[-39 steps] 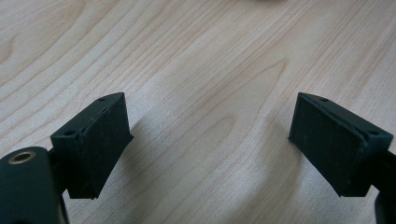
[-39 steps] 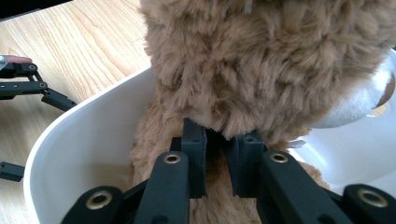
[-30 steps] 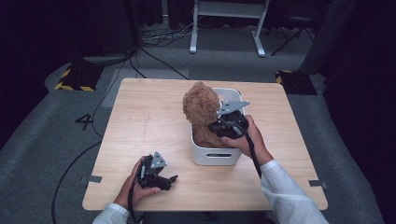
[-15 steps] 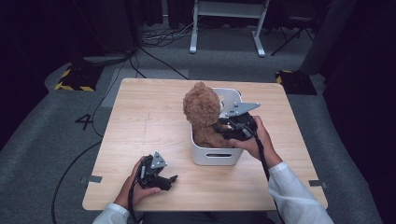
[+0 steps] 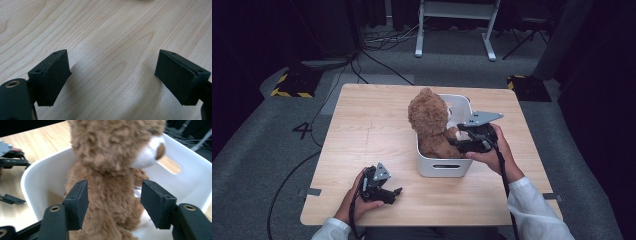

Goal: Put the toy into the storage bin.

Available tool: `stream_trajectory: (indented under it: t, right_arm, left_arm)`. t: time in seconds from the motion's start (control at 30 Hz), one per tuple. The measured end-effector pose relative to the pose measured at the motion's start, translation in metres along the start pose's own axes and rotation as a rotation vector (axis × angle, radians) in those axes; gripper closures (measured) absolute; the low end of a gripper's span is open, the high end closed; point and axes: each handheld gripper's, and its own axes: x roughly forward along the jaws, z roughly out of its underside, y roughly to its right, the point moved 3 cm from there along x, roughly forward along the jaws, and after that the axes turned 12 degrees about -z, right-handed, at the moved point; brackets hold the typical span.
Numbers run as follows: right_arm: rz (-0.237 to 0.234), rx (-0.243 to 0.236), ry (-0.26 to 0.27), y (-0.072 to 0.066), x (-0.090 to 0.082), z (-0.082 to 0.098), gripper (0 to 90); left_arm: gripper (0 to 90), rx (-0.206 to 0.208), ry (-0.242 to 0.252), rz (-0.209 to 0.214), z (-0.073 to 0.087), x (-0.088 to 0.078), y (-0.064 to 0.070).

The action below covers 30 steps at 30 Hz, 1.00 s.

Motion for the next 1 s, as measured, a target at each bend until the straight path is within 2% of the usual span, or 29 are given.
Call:
stream_trajectory:
  t: [0.67, 1.0]
  right_arm:
    - [0.054, -0.004, -0.004, 0.004, -0.026, 0.011, 29.6]
    - [0.061, -0.007, -0.006, 0.003, -0.035, 0.018, 26.7]
  left_arm:
    - [12.5, -0.001, 0.000, -0.001, 0.000, 0.000, 0.000]
    - [12.6, -0.004, 0.000, -0.003, 0.000, 0.000, 0.000]
